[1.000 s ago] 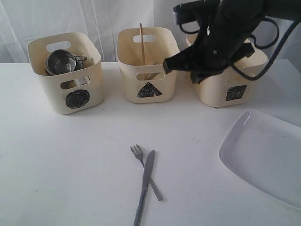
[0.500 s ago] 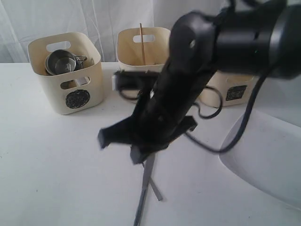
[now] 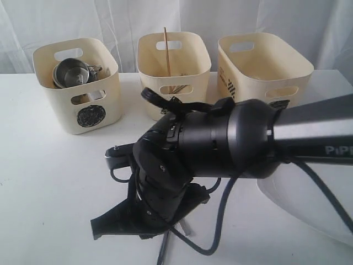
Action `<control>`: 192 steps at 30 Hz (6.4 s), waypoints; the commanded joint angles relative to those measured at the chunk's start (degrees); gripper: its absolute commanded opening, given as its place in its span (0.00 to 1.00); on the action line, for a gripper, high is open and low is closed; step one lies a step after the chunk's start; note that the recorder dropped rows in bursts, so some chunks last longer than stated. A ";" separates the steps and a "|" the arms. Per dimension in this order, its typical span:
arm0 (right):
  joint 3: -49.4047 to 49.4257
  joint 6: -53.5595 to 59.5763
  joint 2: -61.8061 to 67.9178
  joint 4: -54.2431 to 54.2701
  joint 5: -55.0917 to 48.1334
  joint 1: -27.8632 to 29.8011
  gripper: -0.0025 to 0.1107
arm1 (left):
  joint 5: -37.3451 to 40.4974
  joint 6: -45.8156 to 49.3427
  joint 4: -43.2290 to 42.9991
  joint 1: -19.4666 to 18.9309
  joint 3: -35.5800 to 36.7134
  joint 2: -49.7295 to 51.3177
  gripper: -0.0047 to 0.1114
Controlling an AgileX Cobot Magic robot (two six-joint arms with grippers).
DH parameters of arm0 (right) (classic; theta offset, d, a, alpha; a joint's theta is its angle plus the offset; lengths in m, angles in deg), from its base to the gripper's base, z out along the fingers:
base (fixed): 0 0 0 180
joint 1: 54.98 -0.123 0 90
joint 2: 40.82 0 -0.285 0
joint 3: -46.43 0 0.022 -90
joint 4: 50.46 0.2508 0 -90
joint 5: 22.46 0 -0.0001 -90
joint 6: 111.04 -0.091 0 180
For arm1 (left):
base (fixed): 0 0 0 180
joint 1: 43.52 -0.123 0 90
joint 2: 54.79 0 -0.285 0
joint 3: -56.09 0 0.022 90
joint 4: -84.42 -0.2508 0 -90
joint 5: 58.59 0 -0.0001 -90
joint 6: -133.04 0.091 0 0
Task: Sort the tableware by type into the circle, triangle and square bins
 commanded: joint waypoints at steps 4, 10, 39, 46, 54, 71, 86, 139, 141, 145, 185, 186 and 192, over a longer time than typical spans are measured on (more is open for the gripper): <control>0.29 -0.49 0.86 -4.05 -0.69 0.72 0.09 | 1.44 -0.01 0.41 -0.29 0.62 -0.21 0.04; 0.29 -1.91 0.86 -3.95 -6.00 2.76 0.25 | 1.44 -0.01 0.41 -0.29 0.62 -0.21 0.04; 0.29 -9.49 8.24 -17.67 0.11 9.19 0.23 | 1.44 -0.01 0.41 -0.29 0.62 -0.21 0.04; 0.29 -9.49 9.30 -14.72 2.82 9.19 0.06 | 1.44 -0.01 0.41 -0.29 0.62 -0.21 0.04; 0.29 -7.67 9.77 -16.19 4.73 9.19 0.02 | 1.44 -0.01 0.41 -0.29 0.62 -0.21 0.04; -3.07 1.48 -1.34 -18.90 6.86 9.19 0.02 | 1.44 -0.01 0.41 -0.29 0.62 -0.21 0.04; -7.77 -7.65 -6.56 -20.35 29.86 16.97 0.02 | 1.44 -0.01 0.41 -0.29 0.62 -0.21 0.04; -20.74 66.29 17.95 0.31 -4.66 32.53 0.48 | 1.33 -0.01 0.41 -0.29 0.62 -0.21 0.04; -20.74 66.29 18.14 0.92 -5.04 32.57 0.48 | 1.33 -0.01 0.41 -0.29 0.62 -0.21 0.04; -20.74 66.29 18.61 0.92 -4.38 32.57 0.48 | 1.33 -0.01 0.41 -0.29 0.62 -0.21 0.04; -20.64 34.40 24.88 1.39 -12.71 24.79 0.17 | 1.33 -0.01 0.41 -0.29 0.62 -0.21 0.04; -20.64 34.40 24.88 1.70 -12.46 24.79 0.16 | 1.33 -0.01 0.41 -0.29 0.62 -0.21 0.04; -20.64 34.40 24.88 1.81 -9.79 24.79 0.02 | 1.33 -0.01 0.41 -0.29 0.62 -0.21 0.04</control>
